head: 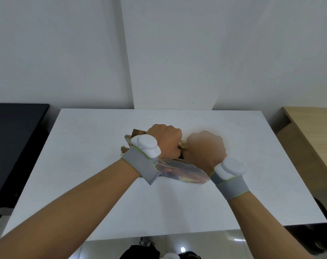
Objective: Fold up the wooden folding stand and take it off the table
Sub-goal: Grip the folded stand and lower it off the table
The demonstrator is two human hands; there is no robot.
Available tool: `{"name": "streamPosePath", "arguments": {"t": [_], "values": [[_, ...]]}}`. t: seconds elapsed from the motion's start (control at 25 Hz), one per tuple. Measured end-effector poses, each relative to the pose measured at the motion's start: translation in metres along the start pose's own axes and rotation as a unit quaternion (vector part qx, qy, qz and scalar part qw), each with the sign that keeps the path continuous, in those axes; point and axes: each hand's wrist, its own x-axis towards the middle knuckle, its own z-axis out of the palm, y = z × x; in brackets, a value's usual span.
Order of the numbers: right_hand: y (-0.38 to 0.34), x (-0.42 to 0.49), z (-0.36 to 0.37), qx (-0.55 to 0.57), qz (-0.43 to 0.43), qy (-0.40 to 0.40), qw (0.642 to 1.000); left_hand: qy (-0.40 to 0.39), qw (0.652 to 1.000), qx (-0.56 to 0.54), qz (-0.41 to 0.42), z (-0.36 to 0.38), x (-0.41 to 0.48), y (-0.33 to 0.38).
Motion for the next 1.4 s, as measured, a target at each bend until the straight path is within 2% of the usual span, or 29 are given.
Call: {"name": "streamPosePath", "arguments": {"t": [0.2,0.6,0.84,1.12,1.4], "values": [[0.013,-0.032,-0.010,0.021,-0.006,0.029,0.999,0.004,1.000,-0.007,-0.015,-0.011,-0.020,0.029],[0.039,-0.179,-0.007,0.047,-0.040,0.021,0.998,-0.037,0.997,-0.021,-0.058,-0.004,-0.111,0.156],[0.026,-0.233,0.001,0.066,-0.069,0.014,0.995,-0.053,0.995,-0.035,-0.079,0.014,-0.164,0.188],[-0.037,-0.271,0.006,0.081,-0.094,-0.003,0.992,-0.067,0.991,-0.041,-0.107,0.032,-0.242,0.173],[-0.175,-0.306,-0.007,0.069,-0.153,-0.017,0.986,-0.069,0.983,-0.056,-0.159,0.051,-0.382,0.106]]}}
